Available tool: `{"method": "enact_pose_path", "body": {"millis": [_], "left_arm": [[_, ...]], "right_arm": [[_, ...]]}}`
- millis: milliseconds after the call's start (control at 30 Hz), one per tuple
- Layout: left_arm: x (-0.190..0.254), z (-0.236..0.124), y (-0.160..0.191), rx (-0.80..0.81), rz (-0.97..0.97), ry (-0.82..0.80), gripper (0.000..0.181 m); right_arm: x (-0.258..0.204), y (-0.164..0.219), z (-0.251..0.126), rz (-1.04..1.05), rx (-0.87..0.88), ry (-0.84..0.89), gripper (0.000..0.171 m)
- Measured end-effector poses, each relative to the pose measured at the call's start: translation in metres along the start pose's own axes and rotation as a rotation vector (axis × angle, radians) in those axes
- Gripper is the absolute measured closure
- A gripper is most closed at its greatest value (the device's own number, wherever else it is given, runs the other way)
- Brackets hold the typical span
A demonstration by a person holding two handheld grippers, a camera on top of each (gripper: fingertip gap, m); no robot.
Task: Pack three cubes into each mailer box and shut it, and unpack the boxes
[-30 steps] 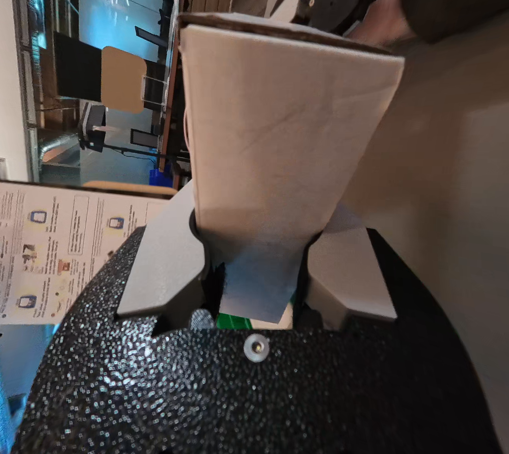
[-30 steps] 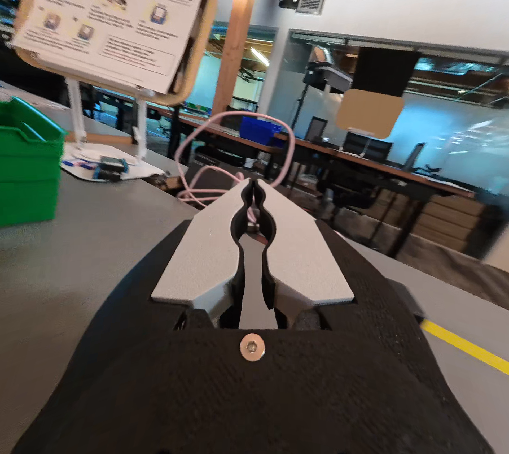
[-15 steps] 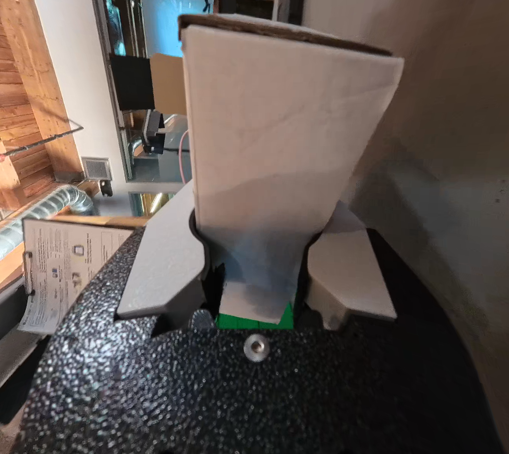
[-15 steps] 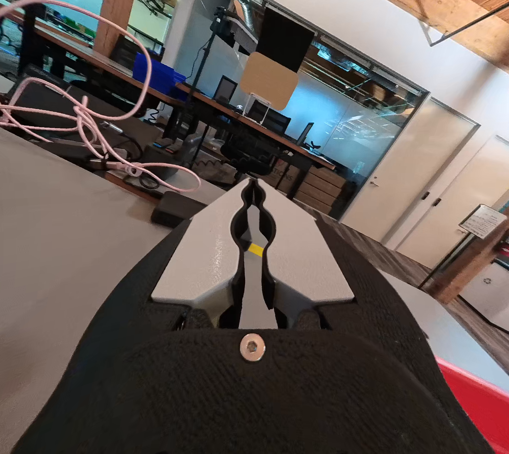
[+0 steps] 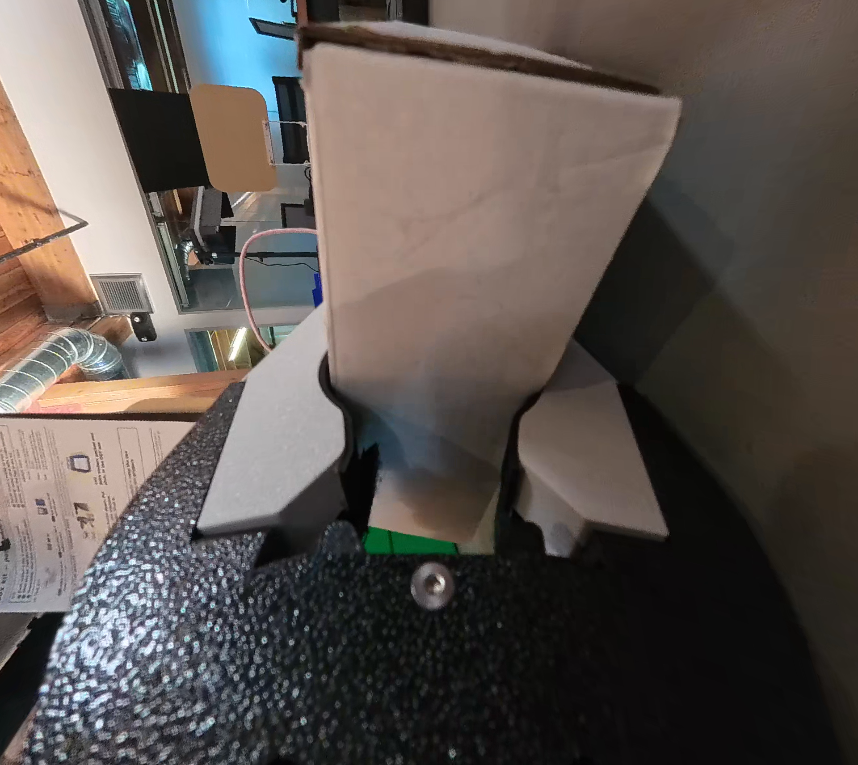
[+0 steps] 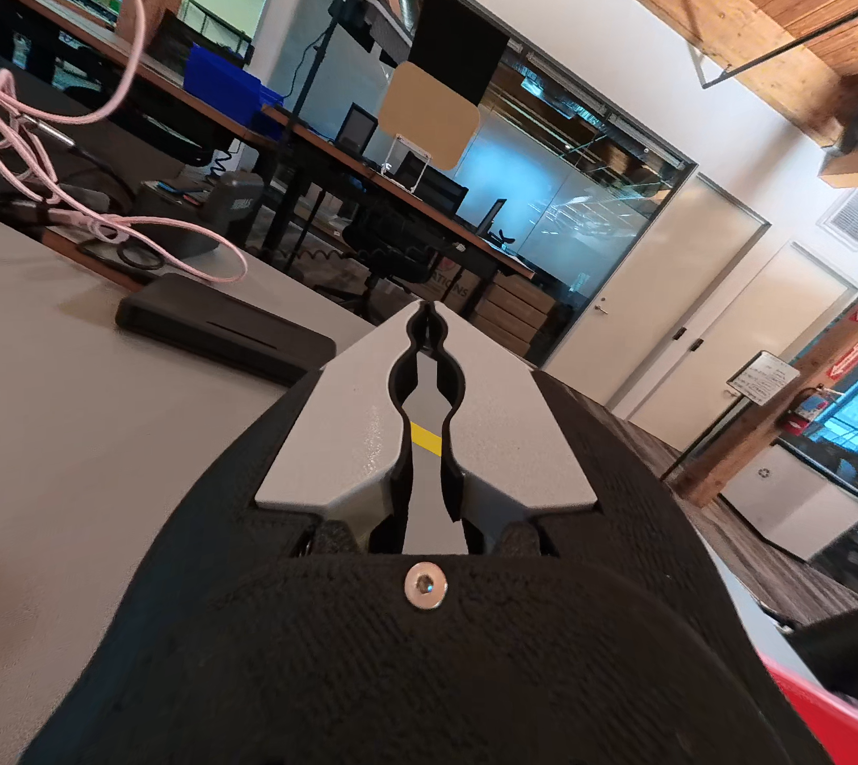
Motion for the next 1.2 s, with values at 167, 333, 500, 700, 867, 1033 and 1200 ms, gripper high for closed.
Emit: {"method": "enact_pose_path", "body": {"millis": [167, 333, 500, 700, 867, 1033, 1200], "left_arm": [[0.002, -0.001, -0.004, 0.031, 0.003, 0.006, 0.106], [0.003, -0.002, -0.005, 0.003, -0.035, 0.017, 0.108], [0.004, -0.004, -0.009, -0.020, -0.026, -0.032, 0.108], [0.004, -0.005, -0.012, 0.045, -0.067, 0.023, 0.106], [0.002, -0.004, -0.011, 0.059, -0.055, 0.050, 0.106], [0.001, -0.004, -0.010, 0.073, -0.060, 0.063, 0.106], [0.001, -0.004, -0.010, 0.084, -0.060, 0.070, 0.105]], "right_arm": [[-0.002, -0.015, -0.008, -0.015, 0.092, 0.037, 0.165], [-0.013, -0.034, -0.030, -0.028, 0.158, 0.008, 0.160], [-0.021, -0.045, -0.057, -0.047, 0.164, -0.024, 0.157], [-0.026, -0.058, -0.093, -0.051, 0.176, -0.076, 0.156], [-0.039, -0.069, -0.135, -0.187, 0.219, -0.196, 0.141], [-0.042, -0.062, -0.175, -0.357, 0.214, -0.363, 0.113], [-0.054, -0.047, -0.194, -0.486, 0.155, -0.548, 0.094]]}}
Point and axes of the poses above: each gripper's, where its closed fingertips meet, z out along the fingers, y out of its underside, x = y × z across the jaws, the point moved 5 cm from there along -z, back along the fingers, and after that the axes turned 14 degrees about y, right-handed, at the moved point
